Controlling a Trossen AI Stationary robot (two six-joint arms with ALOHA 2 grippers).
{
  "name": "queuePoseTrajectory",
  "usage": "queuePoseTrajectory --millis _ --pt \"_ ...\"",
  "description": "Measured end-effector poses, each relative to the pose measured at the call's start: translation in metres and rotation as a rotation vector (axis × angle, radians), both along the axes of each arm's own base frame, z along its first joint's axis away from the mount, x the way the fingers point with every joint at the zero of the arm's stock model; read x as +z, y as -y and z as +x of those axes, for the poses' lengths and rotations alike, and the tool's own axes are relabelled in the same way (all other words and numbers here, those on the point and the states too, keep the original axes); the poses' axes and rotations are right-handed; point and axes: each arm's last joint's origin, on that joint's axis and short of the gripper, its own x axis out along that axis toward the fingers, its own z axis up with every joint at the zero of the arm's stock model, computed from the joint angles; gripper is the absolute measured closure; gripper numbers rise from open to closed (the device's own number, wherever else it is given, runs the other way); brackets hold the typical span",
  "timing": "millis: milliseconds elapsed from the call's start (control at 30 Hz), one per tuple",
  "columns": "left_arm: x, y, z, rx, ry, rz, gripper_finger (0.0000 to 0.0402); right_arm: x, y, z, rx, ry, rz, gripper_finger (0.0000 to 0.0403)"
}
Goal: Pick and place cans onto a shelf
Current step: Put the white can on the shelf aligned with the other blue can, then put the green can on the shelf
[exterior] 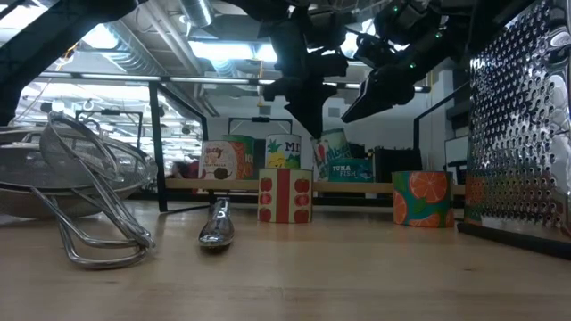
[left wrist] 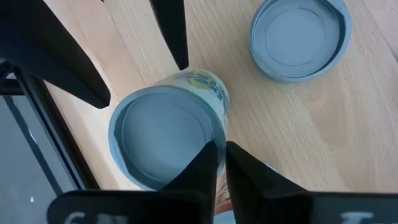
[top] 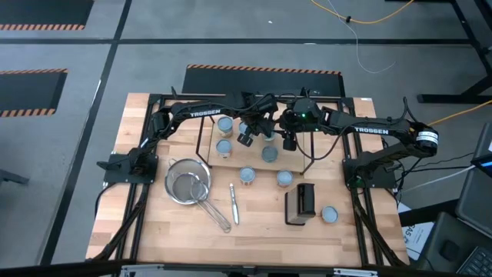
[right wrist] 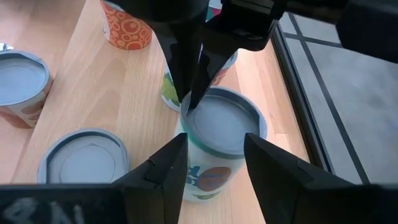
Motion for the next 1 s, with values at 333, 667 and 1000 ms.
queuePoseTrajectory --millis 333,667,1000 --pt "0.0009 -0.0005 0.0017 0.000 0.020 0.006 0.0377 -0.0008 -0.0002 -0.0006 0.000 -0.010 0.004 0.0240" --pt "0.0008 0.0005 0.0020 -0.002 0.019 0.006 0.0359 -0.0037 -0.0011 -0.0027 0.000 -0.044 0.018 0.0240" --pt "0.0023 0.0068 0.0065 -0.017 0.049 0.014 0.0360 -0.0043 -0.0013 -0.0032 0.000 -0.052 0.021 0.0240"
